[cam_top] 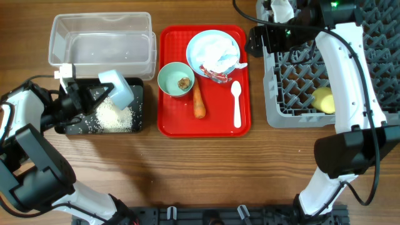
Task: Sort waste into correct bins and load items into the dishwasher rack
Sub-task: 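Tip the rice bowl over the black tray to dump rice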
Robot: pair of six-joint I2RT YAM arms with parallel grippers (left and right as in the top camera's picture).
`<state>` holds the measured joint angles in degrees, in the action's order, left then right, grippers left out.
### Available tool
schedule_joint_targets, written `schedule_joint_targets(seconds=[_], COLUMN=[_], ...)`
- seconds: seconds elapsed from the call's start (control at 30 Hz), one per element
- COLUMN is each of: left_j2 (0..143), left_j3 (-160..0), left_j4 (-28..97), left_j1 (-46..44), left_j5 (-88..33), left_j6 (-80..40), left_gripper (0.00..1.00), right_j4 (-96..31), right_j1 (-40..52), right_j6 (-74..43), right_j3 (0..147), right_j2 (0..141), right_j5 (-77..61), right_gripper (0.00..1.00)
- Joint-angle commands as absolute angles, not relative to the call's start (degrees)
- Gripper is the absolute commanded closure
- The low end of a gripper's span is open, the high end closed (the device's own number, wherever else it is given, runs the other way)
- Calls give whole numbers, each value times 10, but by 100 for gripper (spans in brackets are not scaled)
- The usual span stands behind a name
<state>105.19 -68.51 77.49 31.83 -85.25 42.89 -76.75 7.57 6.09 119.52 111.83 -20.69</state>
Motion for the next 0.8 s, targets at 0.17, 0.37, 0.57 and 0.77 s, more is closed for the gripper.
schedule_joint_targets(seconds=[0.17,0.37,0.57,0.77], left_j2=[1057,1057,1057,1056], left_j3=[-683,-683,-683,-683], left_j4=[816,832,850,866], left_j1=[321,330,346,346], left_j5=[-903,-903,-903,-903], left_j6=[442,442,424,438], left_gripper=[96,96,96,96], right_j4=[-765,-765,-765,-766], right_j1=[76,76,76,76], right_j6=[60,60,60,60], right_j3=[1202,1202,1202,1202], right_j2=[1104,1104,1104,1104], right_j5=[-203,-203,-203,-203], right_gripper=[0,0,0,0])
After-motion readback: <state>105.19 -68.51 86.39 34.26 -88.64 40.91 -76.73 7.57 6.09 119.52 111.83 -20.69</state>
